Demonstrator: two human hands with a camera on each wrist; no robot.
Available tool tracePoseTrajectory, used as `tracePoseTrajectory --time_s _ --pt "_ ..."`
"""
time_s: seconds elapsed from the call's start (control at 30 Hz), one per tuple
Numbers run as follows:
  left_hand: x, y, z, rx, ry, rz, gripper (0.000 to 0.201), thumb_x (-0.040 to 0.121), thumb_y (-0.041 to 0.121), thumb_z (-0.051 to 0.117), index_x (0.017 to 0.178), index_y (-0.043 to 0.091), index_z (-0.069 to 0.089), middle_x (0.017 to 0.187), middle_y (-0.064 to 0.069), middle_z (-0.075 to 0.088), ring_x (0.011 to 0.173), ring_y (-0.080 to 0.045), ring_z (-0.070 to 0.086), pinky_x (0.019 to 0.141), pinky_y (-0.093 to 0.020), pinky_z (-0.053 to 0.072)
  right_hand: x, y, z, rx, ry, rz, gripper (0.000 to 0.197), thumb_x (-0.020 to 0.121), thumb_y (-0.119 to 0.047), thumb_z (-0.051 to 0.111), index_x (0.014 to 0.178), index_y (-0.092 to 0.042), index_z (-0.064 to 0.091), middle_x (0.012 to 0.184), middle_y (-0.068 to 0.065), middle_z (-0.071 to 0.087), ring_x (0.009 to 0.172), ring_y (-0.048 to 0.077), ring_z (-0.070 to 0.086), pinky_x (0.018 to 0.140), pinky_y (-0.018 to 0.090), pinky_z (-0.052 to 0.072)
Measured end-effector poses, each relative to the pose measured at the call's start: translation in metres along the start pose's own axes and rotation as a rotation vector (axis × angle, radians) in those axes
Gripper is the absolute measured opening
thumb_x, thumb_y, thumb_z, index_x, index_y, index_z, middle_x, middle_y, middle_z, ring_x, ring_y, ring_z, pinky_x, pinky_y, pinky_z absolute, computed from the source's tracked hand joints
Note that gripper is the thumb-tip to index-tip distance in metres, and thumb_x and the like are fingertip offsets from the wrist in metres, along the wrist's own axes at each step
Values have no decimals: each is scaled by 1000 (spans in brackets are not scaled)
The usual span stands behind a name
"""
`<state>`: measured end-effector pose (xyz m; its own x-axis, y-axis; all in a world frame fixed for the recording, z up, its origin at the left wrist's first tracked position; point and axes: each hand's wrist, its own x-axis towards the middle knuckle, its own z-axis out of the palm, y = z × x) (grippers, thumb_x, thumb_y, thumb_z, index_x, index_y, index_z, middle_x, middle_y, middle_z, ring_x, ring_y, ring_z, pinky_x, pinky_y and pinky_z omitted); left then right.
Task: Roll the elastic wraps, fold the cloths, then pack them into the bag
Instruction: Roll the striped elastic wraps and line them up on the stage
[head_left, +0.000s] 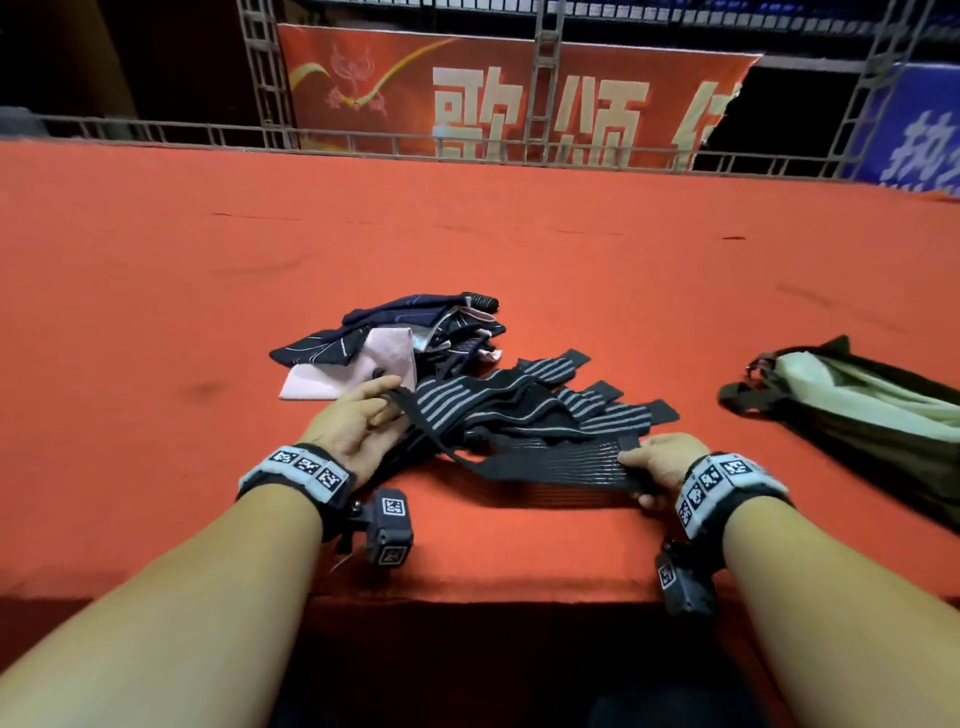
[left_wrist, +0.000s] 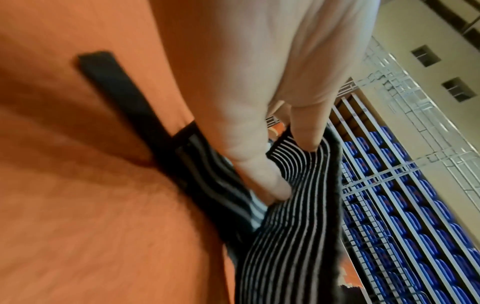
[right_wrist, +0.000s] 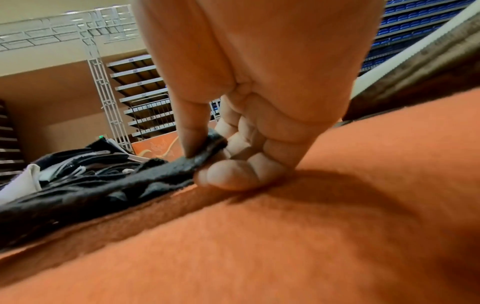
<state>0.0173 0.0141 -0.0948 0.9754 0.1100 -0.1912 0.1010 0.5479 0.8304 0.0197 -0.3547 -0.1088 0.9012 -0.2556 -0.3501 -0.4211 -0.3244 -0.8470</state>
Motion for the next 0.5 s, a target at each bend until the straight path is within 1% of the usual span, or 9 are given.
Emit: tracePoseTrajectory --time_s 0.03,0.1,0.17,0.23,0.27,0.37,0.43,0.47,0.5 --pt "-1 -7 2 -55 -2 -15 36 97 -14 40 116 5 64 92 -18 75 85 -24 75 89 -39 60 1 5 1 -3 -7 3 20 87 -6 73 74 -10 57 61 12 61 45 22 55 40 24 45" --pt "-4 -18 5 -101 -9 -28 40 98 -10 36 118 9 65 106 -19 74 99 -31 73 90 -43 60 4 12 2 -16 -16 -2 24 87 -8 73 71 -9 55 57 11 58 45 21 52 38 22 41" --pt "-4 -26 12 -65 5 -11 44 98 -8 33 111 14 69 107 -14 76 99 -30 72 92 -44 57 5 15 1 -36 -32 -9 23 88 -10 73 72 -8 56 53 10 58 44 21 49 38 21 39" --pt "-3 -29 22 32 -1 14 43 95 -5 36 104 18 72 106 -10 76 93 -25 71 90 -43 55 6 17 -1 -25 -49 -7 24 89 -9 72 73 -8 54 52 10 57 39 20 47 36 20 38" --pt "-4 -30 29 83 -21 23 42 95 -4 39 103 19 73 105 -9 76 89 -23 71 86 -40 56 5 18 -3 -2 -60 -4 25 90 -9 71 72 -8 53 54 9 57 38 18 47 35 21 40" --pt "-8 -35 55 229 -153 21 36 93 -6 43 106 13 70 99 -9 76 79 -17 72 65 -28 56 4 23 -6 64 -75 -5 28 88 -11 74 69 -10 53 59 4 56 46 16 54 41 24 49" --pt "-13 -42 75 325 -259 -1 31 92 -9 46 107 6 68 83 -8 73 62 -12 66 52 -21 50 5 29 -8 147 -86 -5 28 89 -10 73 69 -11 53 59 3 55 52 16 54 43 22 51" --pt "-13 -48 85 389 -312 -11 28 92 -10 48 108 3 68 75 -7 68 55 -9 60 49 -19 48 6 32 -9 181 -92 -8 27 89 -10 73 70 -11 54 63 5 54 53 17 55 42 22 51" --pt "-12 -53 93 477 -366 -23 26 92 -10 52 109 0 68 72 -7 63 54 -9 56 51 -19 48 6 34 -10 200 -97 -17 25 89 -9 73 72 -10 56 68 8 54 53 17 55 42 22 51"
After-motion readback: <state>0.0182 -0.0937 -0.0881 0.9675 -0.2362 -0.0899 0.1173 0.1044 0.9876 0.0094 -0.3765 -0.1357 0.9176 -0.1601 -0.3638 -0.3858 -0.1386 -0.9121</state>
